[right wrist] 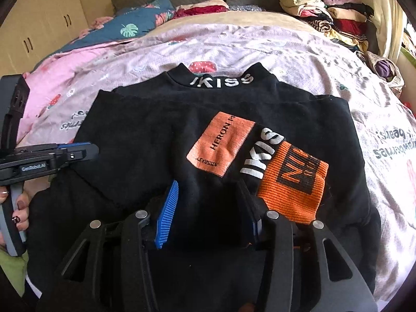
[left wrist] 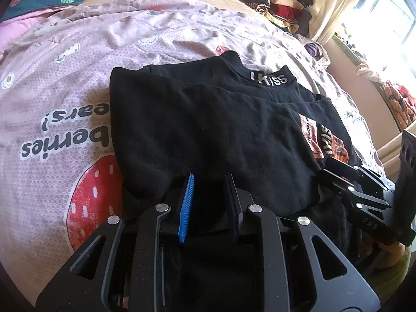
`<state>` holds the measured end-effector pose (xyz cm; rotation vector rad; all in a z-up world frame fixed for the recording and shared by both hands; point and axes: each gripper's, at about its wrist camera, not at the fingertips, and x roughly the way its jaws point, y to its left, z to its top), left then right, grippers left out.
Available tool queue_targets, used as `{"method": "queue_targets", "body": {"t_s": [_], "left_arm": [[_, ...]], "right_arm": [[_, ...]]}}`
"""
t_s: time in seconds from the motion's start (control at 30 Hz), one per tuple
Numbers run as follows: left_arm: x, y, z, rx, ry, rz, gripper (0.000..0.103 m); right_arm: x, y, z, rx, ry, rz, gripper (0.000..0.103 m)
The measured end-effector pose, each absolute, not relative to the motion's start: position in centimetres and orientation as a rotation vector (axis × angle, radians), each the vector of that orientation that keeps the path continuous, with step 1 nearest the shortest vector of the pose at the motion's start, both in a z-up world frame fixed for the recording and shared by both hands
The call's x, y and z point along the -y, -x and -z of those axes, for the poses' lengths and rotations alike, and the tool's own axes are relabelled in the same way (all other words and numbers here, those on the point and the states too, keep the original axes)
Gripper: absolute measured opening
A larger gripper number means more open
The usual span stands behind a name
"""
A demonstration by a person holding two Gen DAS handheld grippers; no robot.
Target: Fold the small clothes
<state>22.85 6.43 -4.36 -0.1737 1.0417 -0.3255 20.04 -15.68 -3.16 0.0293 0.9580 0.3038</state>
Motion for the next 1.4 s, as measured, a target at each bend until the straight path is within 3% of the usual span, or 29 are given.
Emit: {"method": "queue_targets", "body": {"t_s": [0.17, 0.23, 0.43, 0.5, 0.57, 0.7, 0.77, 1.4], "left_arm": [[-6.4, -22.8, 4.0, -1.033, 0.174, 0.325, 0.020], [-6.4, -22.7, 3.6, -1.024, 0.178, 0.333, 0.027], [-6.3, -22.3, 2.8, -1.004, 0.169, 0.330, 0.038], [-6.5, -22.3, 2.6, -0.995, 0.168, 0.315, 0.050], [-6.7, -22.4, 2.3, -0.989, 0.184, 0.317, 0.053], [-7.2, -22.3, 1.6, -0.968, 0.206, 0.296, 0.083], [-7.5, -22.3, 1.4, -0.961, 0.214, 0.277, 0.093], [-8.5, -21.1, -1.2, -0.917, 0.204, 0.229, 0.093]], "right_arm": [[15.7, -19.6, 2.2, -0.920, -0.038, -0.309, 0.057], [15.8, -19.3, 1.8, -0.900, -0.041, -0.305, 0.073], [15.9, -19.1, 1.0, -0.870, -0.051, -0.297, 0.083], [16.0, -19.1, 0.9, -0.868, -0.052, -0.289, 0.087], [16.0, -19.0, 0.8, -0.862, -0.049, -0.279, 0.091], [16.1, -18.9, 0.6, -0.857, -0.047, -0.262, 0.097], [16.2, -18.9, 0.5, -0.854, -0.050, -0.258, 0.097], [16.7, -17.1, -2.3, -0.788, -0.087, -0.251, 0.098]]}}
